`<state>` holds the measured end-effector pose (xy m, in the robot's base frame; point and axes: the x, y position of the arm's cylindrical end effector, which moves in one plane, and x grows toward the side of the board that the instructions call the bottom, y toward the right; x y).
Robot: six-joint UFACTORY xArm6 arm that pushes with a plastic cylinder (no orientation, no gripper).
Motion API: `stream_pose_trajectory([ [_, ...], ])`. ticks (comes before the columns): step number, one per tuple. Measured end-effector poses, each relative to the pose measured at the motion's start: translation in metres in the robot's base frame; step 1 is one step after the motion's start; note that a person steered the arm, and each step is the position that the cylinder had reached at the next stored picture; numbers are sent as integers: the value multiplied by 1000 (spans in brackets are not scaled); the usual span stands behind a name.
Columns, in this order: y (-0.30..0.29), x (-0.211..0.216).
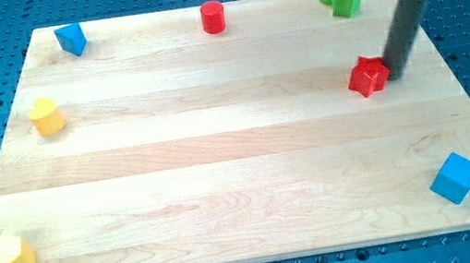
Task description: Move the red star towards top center of the board
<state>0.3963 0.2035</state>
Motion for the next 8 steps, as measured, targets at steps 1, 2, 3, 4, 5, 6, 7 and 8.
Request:
stream_pose_trajectory([
  [1, -40, 4],
  [2, 15, 52],
  [3, -84, 43],
  [4, -182, -22],
  [5, -188, 10],
  [6, -160, 29],
  [7, -133, -6],
  [8, -142, -78],
])
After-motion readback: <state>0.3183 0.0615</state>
